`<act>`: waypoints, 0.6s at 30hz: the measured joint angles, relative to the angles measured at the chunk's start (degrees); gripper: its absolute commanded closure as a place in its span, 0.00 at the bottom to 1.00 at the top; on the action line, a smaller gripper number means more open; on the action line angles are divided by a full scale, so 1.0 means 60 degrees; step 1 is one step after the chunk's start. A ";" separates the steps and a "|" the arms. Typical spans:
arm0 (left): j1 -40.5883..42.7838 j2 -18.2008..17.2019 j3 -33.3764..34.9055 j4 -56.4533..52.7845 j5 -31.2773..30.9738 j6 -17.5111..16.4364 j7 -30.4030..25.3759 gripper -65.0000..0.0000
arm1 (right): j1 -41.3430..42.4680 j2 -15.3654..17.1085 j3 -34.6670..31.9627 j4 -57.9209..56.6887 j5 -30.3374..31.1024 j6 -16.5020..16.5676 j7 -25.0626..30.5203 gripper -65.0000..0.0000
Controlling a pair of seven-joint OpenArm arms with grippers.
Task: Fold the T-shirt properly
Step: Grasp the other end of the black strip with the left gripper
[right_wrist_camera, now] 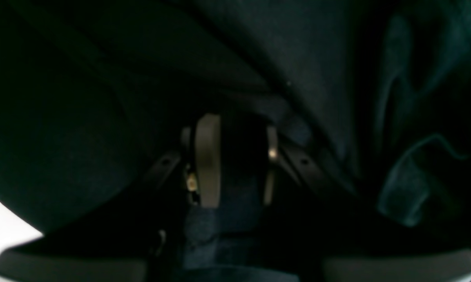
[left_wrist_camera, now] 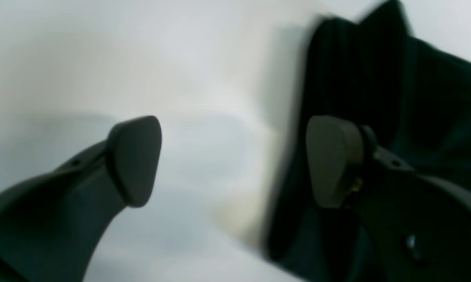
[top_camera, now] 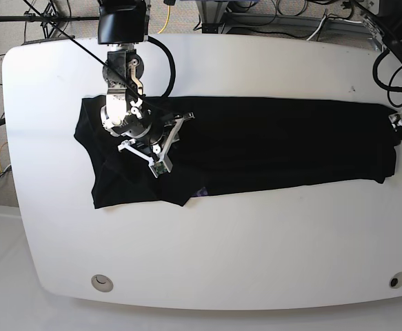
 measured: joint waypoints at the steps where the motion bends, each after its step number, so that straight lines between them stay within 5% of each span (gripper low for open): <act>1: 0.0022 0.0040 0.0004 -0.0022 -0.0193 -0.0015 -0.0098 0.17 | 0.0000 0.0000 0.0000 0.0000 0.0000 0.0000 -0.0011 0.77; 18: -0.0557 -0.0080 0.0415 -0.0568 -0.0492 0.0036 0.0000 0.19 | -0.0051 0.0004 -0.0055 0.0040 -0.0069 -0.0007 -0.0015 0.77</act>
